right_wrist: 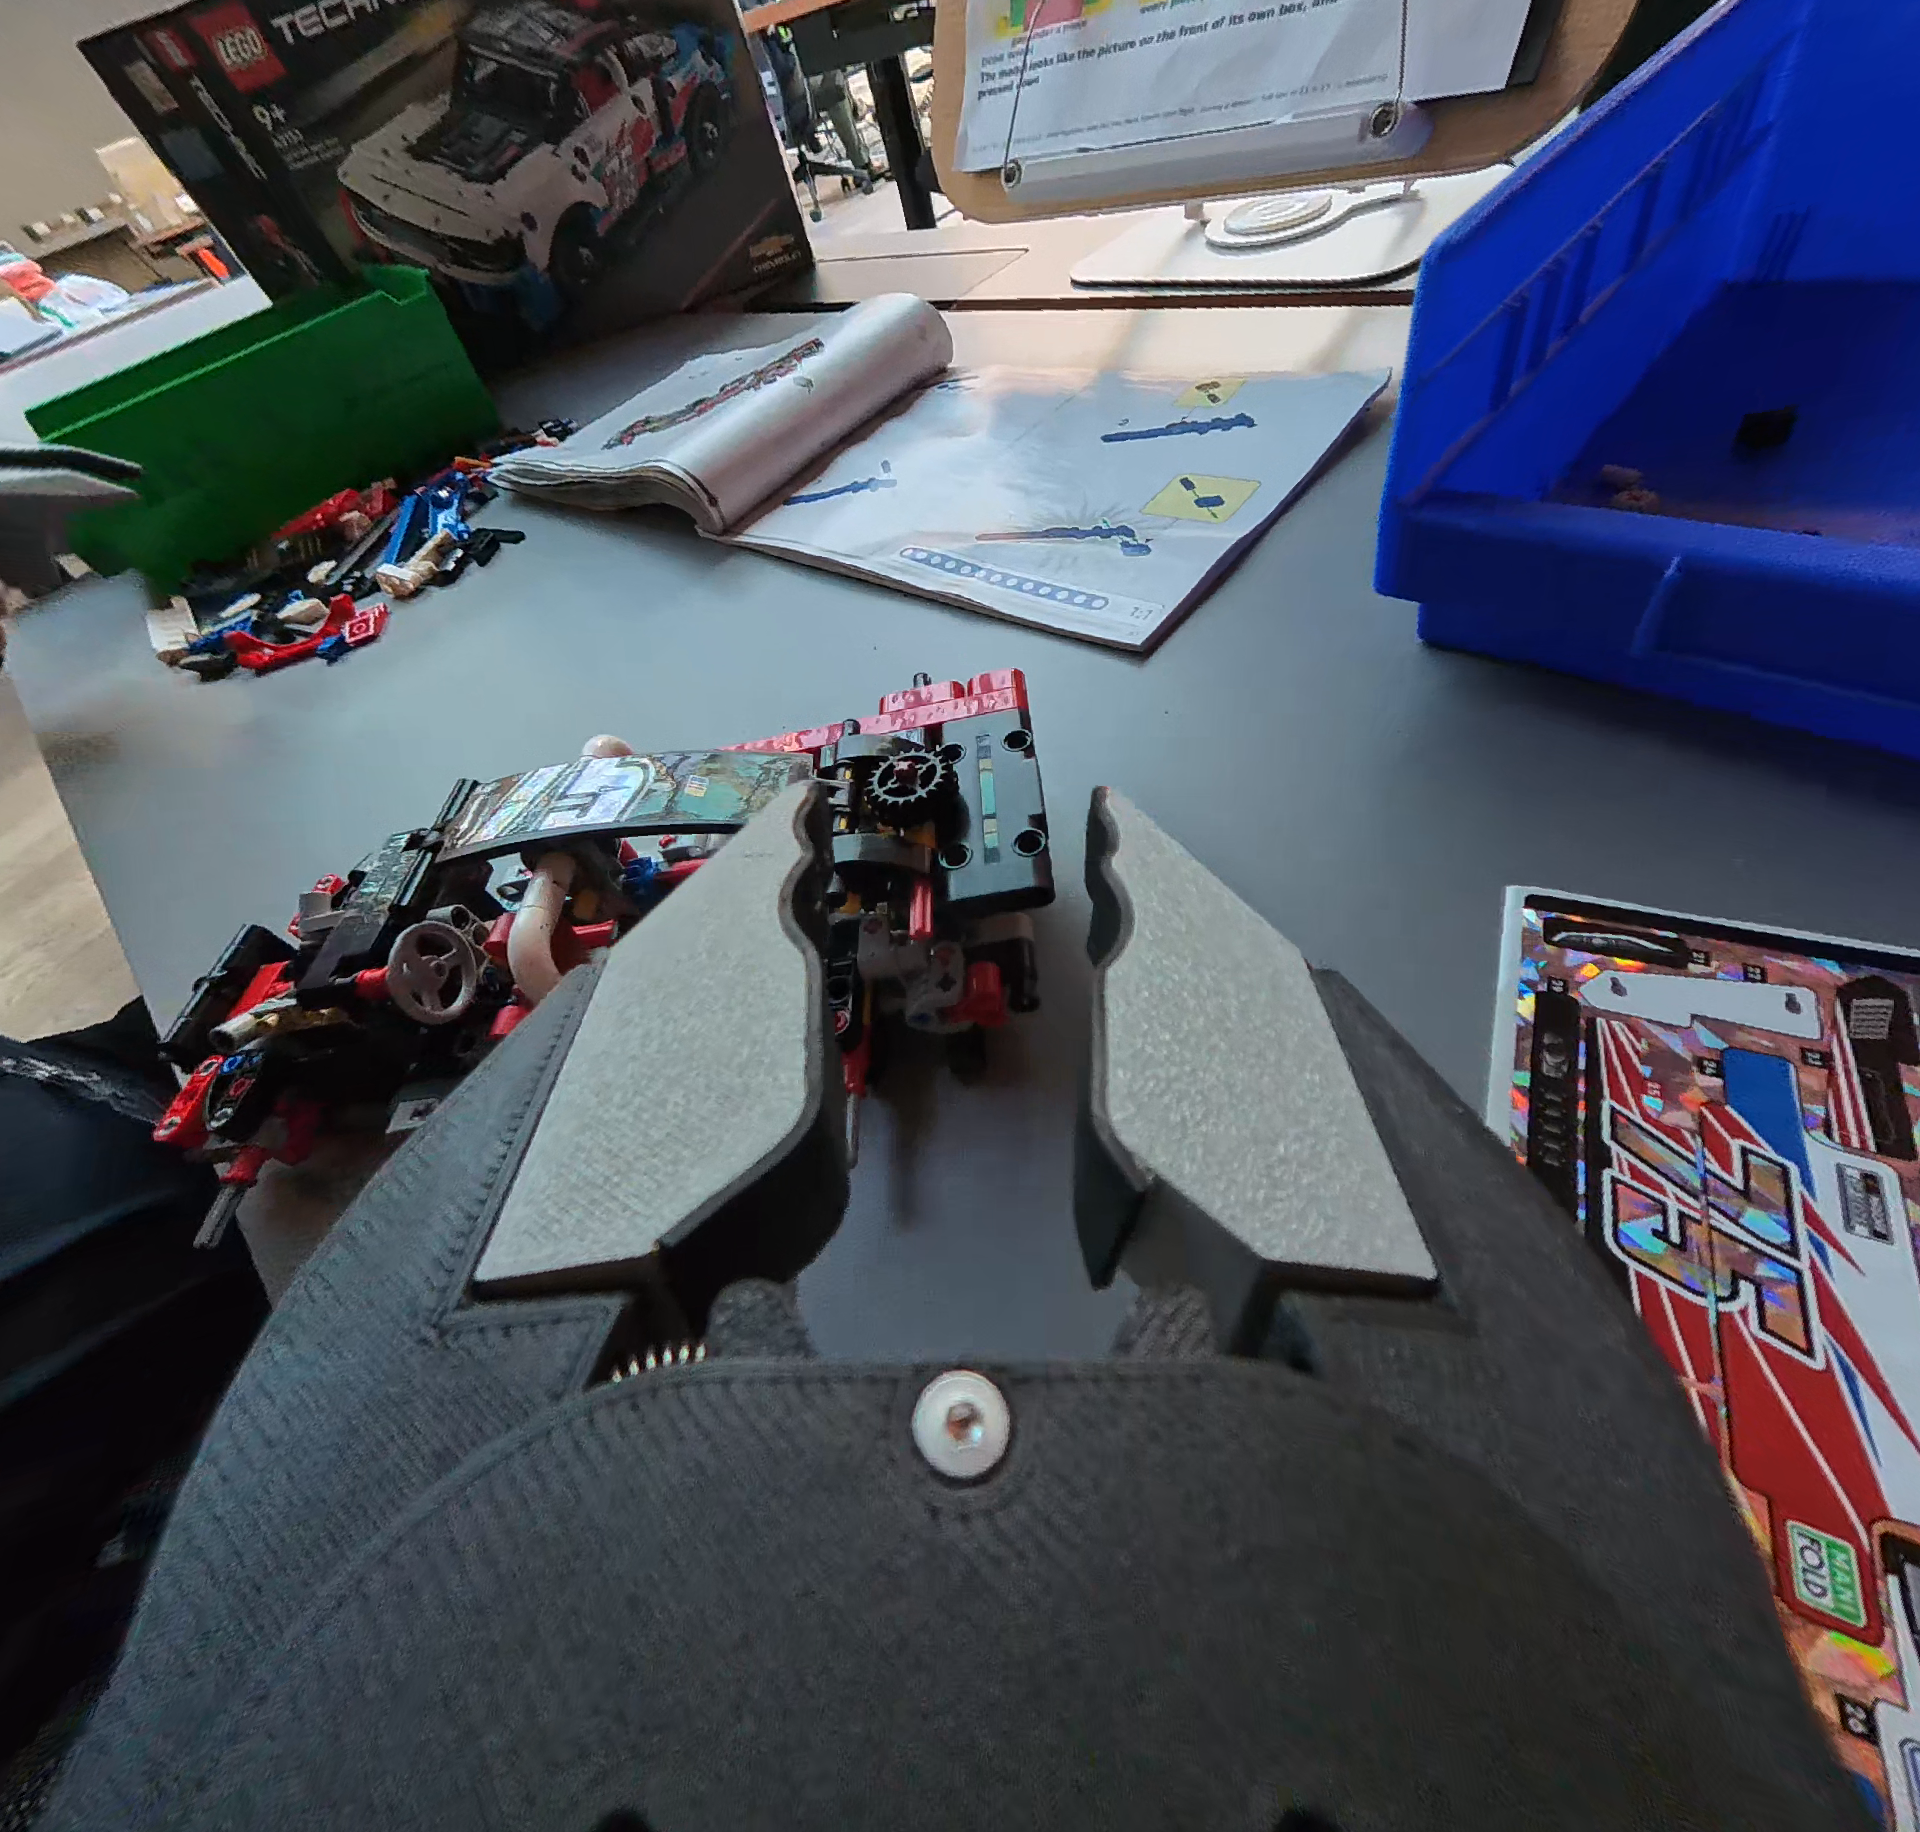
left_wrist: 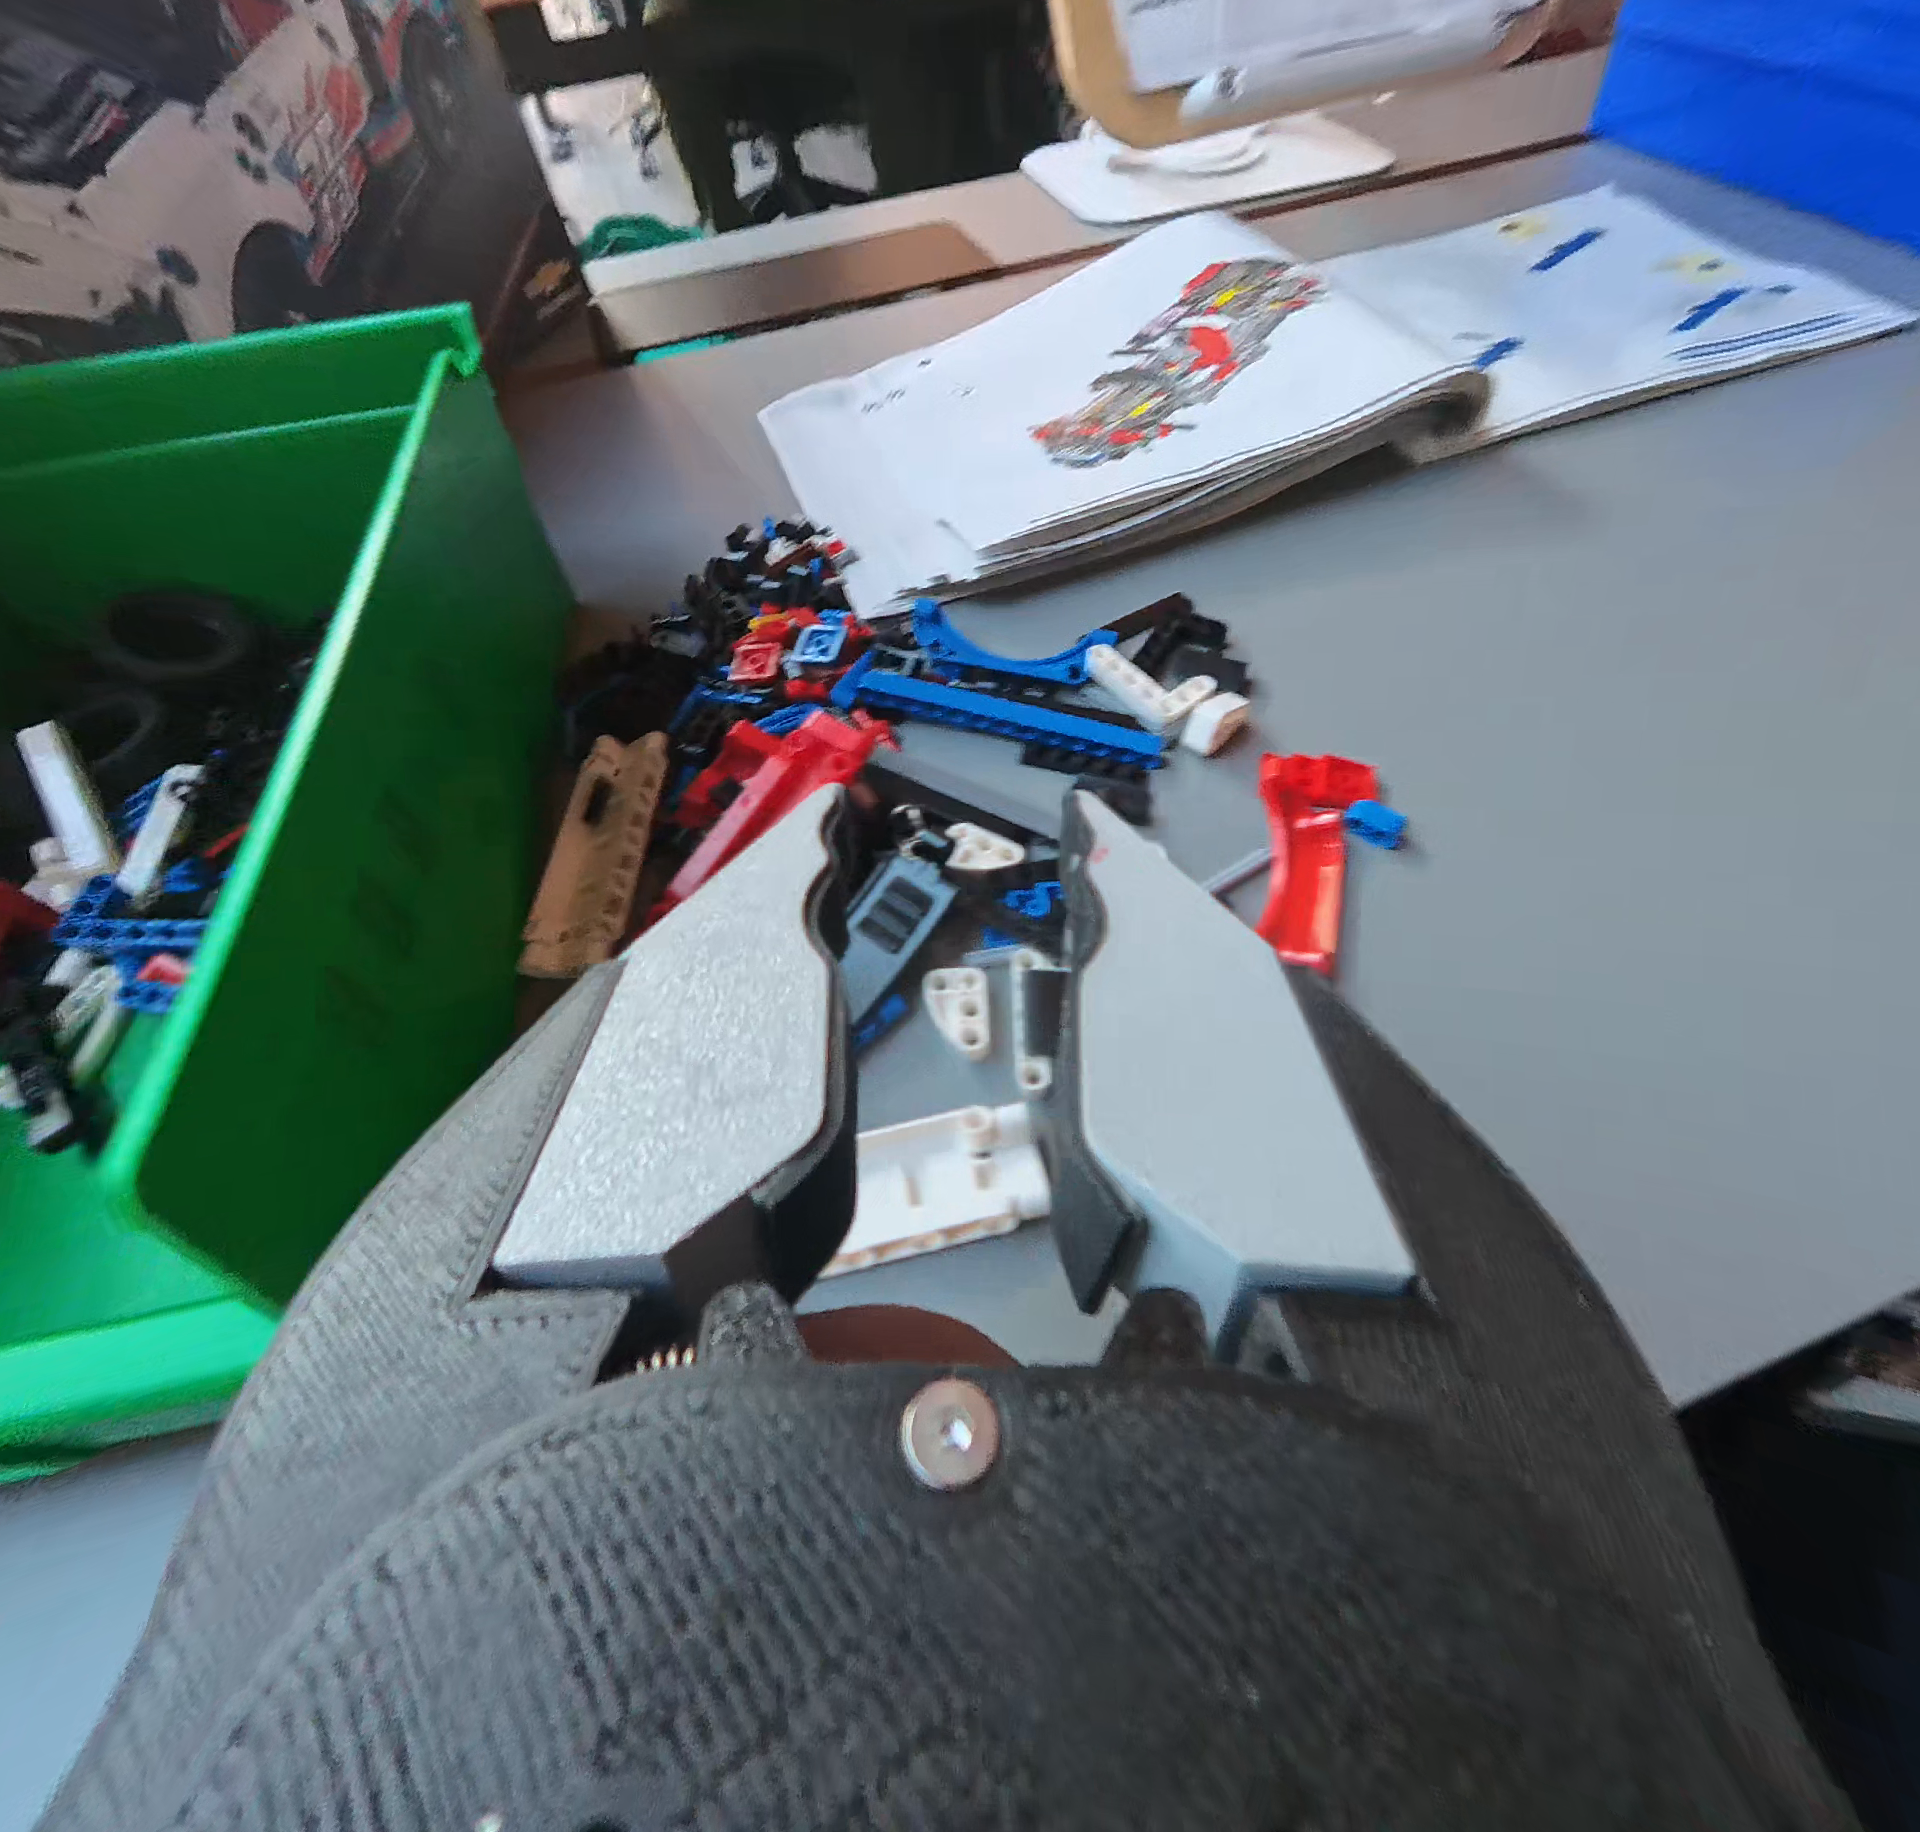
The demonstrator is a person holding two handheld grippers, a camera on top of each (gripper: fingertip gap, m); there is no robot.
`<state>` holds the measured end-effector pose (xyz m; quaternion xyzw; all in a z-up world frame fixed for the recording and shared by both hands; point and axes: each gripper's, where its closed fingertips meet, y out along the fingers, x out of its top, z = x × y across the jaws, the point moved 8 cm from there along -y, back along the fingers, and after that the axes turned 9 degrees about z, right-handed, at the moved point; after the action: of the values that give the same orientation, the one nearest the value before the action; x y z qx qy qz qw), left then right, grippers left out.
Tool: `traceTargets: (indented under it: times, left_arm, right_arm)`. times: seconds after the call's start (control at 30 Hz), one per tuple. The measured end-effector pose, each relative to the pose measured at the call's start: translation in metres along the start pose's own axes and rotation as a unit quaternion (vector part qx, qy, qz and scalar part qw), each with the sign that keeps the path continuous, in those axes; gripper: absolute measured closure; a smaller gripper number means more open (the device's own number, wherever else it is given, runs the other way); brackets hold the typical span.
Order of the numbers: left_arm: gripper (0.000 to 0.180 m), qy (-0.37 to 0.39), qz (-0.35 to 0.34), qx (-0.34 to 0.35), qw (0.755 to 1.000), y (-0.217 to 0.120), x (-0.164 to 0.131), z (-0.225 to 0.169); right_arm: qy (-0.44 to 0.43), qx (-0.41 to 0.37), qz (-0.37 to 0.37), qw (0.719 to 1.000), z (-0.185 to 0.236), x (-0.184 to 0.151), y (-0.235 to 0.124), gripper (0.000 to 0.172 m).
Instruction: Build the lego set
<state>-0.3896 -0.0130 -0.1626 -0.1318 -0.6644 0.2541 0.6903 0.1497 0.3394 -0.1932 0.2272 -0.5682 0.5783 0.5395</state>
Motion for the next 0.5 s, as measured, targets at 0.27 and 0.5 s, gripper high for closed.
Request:
traceTargets:
  times: [0.27, 0.5]
  left_arm:
    - [0.142, -0.018, 0.142, 0.026, 0.989, 0.038, -0.001, 0.037]
    - [0.132, -0.005, 0.238, -0.009, 0.971, 0.073, -0.010, 0.041]
  right_arm:
    - [0.004, -0.009, 0.006, 1.000, -0.001, 0.000, 0.001, 0.126]
    - [0.005, -0.001, 0.003, 1.000, -0.001, 0.000, 0.000, 0.126]
